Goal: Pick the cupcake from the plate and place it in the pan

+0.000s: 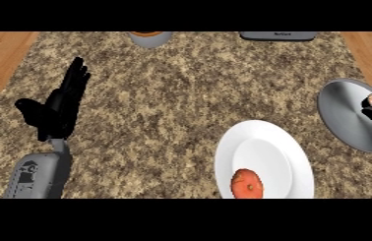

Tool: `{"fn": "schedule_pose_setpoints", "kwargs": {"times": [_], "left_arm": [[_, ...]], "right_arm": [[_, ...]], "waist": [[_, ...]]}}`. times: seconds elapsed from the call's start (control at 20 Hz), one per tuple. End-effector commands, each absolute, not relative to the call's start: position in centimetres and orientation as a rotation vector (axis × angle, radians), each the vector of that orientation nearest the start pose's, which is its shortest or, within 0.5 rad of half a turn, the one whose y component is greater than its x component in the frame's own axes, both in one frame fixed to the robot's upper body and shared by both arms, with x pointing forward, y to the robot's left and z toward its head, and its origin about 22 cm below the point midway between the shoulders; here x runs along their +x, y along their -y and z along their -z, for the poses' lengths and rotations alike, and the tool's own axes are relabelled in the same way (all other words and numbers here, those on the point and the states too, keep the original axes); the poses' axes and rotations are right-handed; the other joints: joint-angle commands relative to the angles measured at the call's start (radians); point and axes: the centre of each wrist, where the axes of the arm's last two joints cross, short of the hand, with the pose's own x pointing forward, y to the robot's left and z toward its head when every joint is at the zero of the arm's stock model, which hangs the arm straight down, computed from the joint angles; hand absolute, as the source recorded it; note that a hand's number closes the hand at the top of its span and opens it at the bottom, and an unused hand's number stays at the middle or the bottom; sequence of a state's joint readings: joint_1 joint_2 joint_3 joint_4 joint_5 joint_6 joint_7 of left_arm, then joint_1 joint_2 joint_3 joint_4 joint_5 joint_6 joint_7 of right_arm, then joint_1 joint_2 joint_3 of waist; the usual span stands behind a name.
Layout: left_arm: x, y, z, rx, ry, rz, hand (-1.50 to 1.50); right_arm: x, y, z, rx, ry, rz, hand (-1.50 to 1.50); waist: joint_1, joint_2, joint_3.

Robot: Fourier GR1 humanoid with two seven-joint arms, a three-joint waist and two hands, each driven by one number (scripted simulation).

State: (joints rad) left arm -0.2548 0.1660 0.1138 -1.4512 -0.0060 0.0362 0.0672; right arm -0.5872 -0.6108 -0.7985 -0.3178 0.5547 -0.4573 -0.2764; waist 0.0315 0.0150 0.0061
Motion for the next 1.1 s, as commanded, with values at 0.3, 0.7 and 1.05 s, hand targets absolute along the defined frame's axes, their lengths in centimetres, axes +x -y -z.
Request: {"fn": "schedule_pose_setpoints", "kwargs": {"times": [0.3, 0.7, 1.05], "left_arm": [[28.2, -27.8, -4.0, 0.227, 1.617, 0.051, 0.00], [28.6, -28.8, -4.3, 0.257, 1.572, -0.006, 0.00], [28.9, -27.6, -4.0, 0.247, 1.604, 0.004, 0.00]], "right_arm": [[26.6, 49.2, 2.1, -1.053, 1.405, 0.463, -1.50], [20.3, 49.0, 3.9, -0.908, 1.541, 0.405, -1.50], [14.1, 45.6, 3.9, -0.919, 1.552, 0.405, -1.50]], "waist": [[-0.040, -0.021, -0.007], [-0.090, -0.036, -0.013], [-0.093, -0.029, -0.013]]}}
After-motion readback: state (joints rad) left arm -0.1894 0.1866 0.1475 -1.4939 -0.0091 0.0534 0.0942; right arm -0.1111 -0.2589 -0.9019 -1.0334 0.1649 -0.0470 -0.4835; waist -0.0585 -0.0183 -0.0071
